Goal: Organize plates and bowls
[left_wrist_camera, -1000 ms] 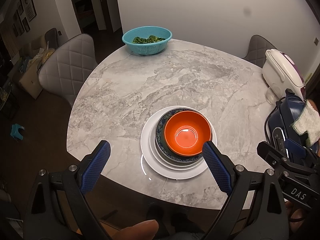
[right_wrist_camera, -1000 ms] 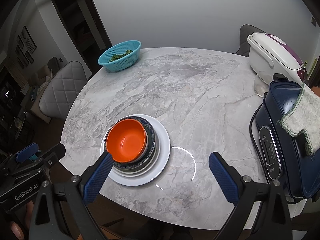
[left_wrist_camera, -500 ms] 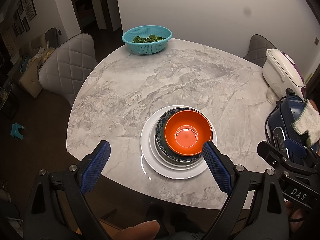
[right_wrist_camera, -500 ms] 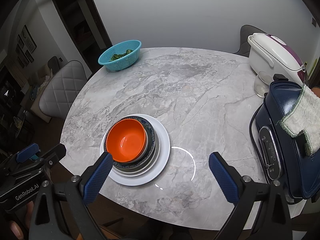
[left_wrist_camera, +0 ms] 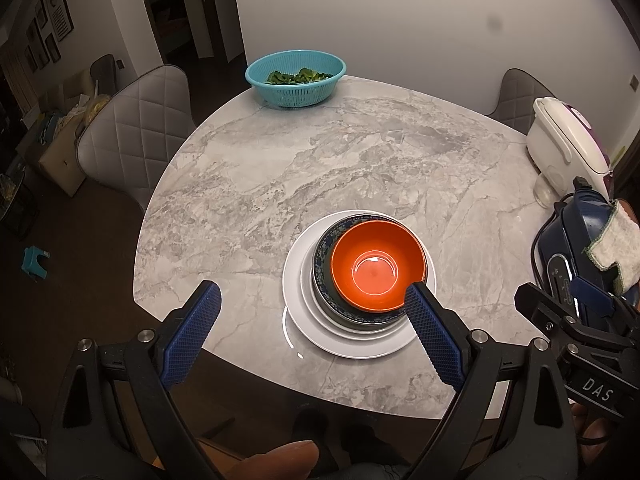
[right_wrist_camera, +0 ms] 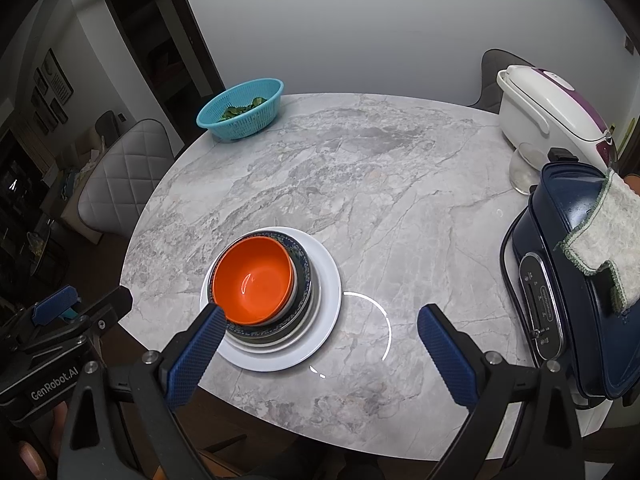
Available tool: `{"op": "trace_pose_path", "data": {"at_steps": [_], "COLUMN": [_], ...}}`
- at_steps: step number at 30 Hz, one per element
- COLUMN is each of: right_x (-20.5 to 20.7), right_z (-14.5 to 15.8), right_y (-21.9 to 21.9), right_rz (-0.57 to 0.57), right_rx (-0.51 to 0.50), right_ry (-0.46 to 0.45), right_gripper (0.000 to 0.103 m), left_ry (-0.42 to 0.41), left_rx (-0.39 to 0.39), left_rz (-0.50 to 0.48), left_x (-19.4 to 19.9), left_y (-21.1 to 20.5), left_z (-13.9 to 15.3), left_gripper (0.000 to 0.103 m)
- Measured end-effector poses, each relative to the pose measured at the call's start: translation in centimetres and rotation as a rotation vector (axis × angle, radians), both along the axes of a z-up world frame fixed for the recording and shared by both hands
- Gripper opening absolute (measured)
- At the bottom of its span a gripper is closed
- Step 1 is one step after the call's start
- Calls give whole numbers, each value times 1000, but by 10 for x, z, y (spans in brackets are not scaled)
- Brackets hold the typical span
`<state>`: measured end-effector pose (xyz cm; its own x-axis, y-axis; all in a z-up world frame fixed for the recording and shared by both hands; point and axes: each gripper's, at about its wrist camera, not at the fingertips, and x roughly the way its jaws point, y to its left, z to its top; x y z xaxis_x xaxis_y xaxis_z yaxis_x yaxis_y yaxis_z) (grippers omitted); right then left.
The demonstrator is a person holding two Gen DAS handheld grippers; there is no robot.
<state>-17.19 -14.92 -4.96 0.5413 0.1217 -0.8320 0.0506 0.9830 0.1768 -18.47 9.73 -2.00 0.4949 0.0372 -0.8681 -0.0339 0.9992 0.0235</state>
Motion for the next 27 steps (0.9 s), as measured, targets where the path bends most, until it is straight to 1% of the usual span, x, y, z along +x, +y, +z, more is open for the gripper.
{"op": "trace_pose_path", "data": {"at_steps": [15,27], "right_x": [0,0], "right_z": [-1,-1], "right_y": [1,1], "right_rz": [3,5], "right_rx": [0,-2], "right_ry": [3,4], "right_gripper": [99,99], "left_ry": [2,4], "left_rx": [-2,1], "left_rz": [-6,-11], "left_x": [-1,1], "left_y": [3,3], "left_z": [-6,-5], "left_gripper": [93,93]}}
